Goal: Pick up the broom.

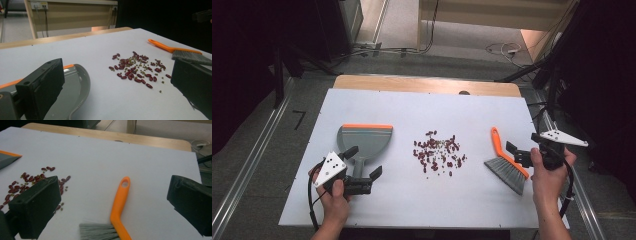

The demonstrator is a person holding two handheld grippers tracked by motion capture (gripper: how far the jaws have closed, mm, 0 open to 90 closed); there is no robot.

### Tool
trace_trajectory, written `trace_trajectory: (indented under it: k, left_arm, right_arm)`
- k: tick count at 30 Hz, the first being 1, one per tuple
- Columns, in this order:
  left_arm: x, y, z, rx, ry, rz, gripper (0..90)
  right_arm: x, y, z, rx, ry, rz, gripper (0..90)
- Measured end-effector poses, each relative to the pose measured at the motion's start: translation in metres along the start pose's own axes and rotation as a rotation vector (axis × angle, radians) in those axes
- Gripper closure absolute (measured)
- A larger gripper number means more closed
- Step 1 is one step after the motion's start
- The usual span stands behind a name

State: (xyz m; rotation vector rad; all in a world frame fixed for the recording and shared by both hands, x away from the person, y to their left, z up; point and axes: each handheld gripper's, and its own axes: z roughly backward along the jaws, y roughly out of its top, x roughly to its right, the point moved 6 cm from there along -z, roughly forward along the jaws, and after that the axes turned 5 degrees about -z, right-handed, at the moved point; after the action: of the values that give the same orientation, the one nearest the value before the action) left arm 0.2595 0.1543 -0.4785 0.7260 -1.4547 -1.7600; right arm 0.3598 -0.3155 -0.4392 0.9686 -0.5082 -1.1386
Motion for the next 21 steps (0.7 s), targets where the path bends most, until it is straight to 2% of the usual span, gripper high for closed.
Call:
trace_trajectory:
  k: [2, 5, 8, 11, 12, 14, 16, 19, 21]
  left_arm:
    - [0.000, 0.000, 0.000, 0.000, -0.005, 0.006, 0.0]
    - [0.001, 0.000, -0.001, -0.006, -0.015, 0.003, 0.0]
    - [0.002, 0.000, -0.002, -0.006, -0.020, 0.003, 0.0]
    - [0.002, -0.001, -0.003, -0.008, -0.024, 0.001, 0.0]
    - [0.002, -0.001, -0.003, -0.013, -0.026, -0.004, 0.0]
    - [0.003, -0.002, -0.003, -0.016, -0.033, -0.002, 0.0]
    - [0.004, -0.003, -0.004, -0.023, -0.044, -0.004, 0.0]
    - [0.006, -0.004, -0.005, -0.032, -0.057, -0.009, 0.0]
    - [0.008, -0.004, -0.006, -0.033, -0.063, -0.013, 0.0]
  right_arm:
    - [0.002, 0.005, -0.005, -0.008, -0.022, 0.009, 0.0]
    - [0.004, 0.011, -0.016, -0.049, -0.013, 0.014, 0.0]
    - [0.005, 0.012, -0.030, -0.098, 0.015, 0.015, 0.0]
    - [0.005, 0.006, -0.042, -0.140, 0.069, -0.011, 2.7]
    - [0.005, 0.003, -0.046, -0.163, 0.073, -0.012, 3.3]
    - [0.006, -0.004, -0.055, -0.222, 0.061, -0.002, 3.5]
    - [0.008, -0.011, -0.061, -0.255, 0.027, -0.002, 10.0]
    - [0.011, -0.018, -0.066, -0.262, 0.002, -0.035, 24.0]
    - [0.013, -0.023, -0.069, -0.301, -0.010, -0.058, 26.1]
